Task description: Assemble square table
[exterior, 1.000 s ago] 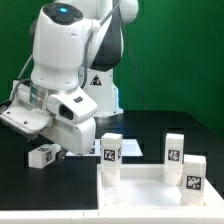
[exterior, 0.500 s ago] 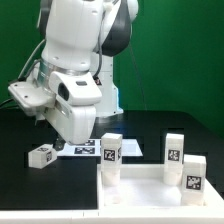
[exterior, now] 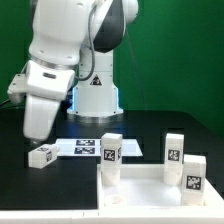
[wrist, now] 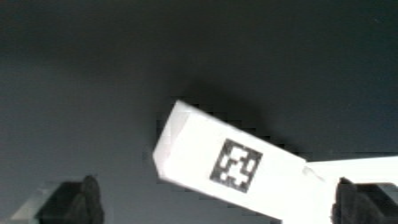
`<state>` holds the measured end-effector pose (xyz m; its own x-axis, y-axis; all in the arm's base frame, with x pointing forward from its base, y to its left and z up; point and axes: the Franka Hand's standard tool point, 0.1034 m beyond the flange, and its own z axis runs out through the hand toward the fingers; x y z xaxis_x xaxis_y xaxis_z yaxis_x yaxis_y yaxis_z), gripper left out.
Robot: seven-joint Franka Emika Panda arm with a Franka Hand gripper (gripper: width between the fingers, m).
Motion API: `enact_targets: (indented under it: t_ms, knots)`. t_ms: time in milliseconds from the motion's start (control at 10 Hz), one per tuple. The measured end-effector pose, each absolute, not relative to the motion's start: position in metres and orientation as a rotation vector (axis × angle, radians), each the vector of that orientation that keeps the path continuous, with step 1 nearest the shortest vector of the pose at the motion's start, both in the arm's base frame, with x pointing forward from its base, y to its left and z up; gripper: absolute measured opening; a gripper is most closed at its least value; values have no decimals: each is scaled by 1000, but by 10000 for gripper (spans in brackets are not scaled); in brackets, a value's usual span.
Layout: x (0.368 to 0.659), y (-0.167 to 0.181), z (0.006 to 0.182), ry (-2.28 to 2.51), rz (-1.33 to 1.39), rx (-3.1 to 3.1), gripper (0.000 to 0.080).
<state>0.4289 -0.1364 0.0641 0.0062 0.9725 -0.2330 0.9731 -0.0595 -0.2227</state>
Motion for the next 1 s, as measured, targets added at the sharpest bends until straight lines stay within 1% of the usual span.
enact_targets:
  t_ms: [100, 200, 600, 700, 800, 1000]
  knots:
    - [419, -139, 63, 1937, -558, 2417, 649]
    - [416, -138, 64, 1788, -579, 2522, 649]
    - [417, -136, 62, 1429, -561, 2703, 649]
    - [419, -140, 63, 1143, -529, 2808, 649]
    - [417, -142, 59, 840, -519, 2900, 649]
    - [414, -133, 58, 331, -622, 3006, 649]
